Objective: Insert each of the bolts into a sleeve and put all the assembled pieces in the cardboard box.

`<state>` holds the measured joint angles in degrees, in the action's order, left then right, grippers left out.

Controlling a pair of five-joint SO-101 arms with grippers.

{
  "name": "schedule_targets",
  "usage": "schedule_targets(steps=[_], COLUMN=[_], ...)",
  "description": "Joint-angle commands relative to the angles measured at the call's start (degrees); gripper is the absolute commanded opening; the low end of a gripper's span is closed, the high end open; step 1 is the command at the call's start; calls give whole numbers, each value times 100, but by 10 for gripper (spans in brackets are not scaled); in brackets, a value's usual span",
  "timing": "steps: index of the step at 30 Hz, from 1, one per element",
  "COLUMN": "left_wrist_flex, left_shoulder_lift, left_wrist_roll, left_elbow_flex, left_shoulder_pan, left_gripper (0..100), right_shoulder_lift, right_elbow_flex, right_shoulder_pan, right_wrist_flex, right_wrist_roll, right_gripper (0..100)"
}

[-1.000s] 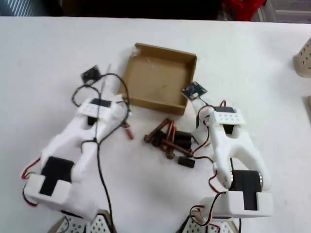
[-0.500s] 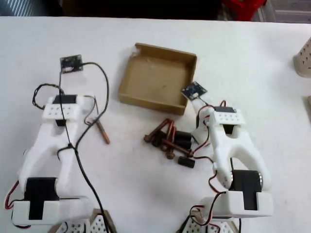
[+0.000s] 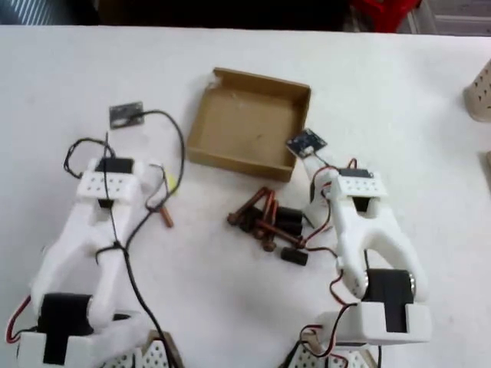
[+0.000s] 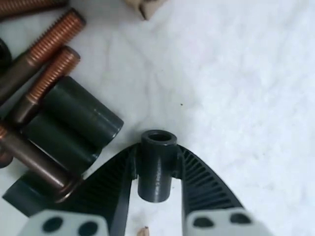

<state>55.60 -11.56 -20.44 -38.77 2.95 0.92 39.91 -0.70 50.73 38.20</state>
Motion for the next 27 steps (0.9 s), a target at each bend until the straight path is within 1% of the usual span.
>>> schedule_targets(steps=[1, 8, 11, 13, 19, 21, 23, 25, 27], left_wrist_flex=[79, 79, 44, 44, 79, 79, 35, -114, -185], left_shoulder_lift=[163, 1305, 1789, 2044, 2396, 2396, 2396, 2396, 2396], left_wrist_roll=[-35, -132, -554, -695, -686, -677, -642, -387, -325], left_elbow_flex=[70, 730, 1055, 1301, 1582, 1600, 1626, 1626, 1626], left_shoulder_pan=[-84, -84, -75, 22, 171, 180, 251, 295, 303], left_gripper=[223, 218, 218, 218, 215, 181, 120, 74, 72], right_shoulder_lift=[145, 145, 145, 145, 145, 145, 145, 145, 145], right_elbow_flex=[-35, -35, -26, -26, -26, -26, -26, -26, -26], right_shoulder_pan=[-48, -48, -48, -48, -48, -48, -48, -48, -48], right_wrist_flex=[22, 22, 22, 22, 22, 22, 31, 31, 31], right_wrist_roll=[79, 79, 79, 79, 79, 79, 79, 79, 79], right_gripper=[17, 17, 17, 17, 17, 17, 17, 17, 17])
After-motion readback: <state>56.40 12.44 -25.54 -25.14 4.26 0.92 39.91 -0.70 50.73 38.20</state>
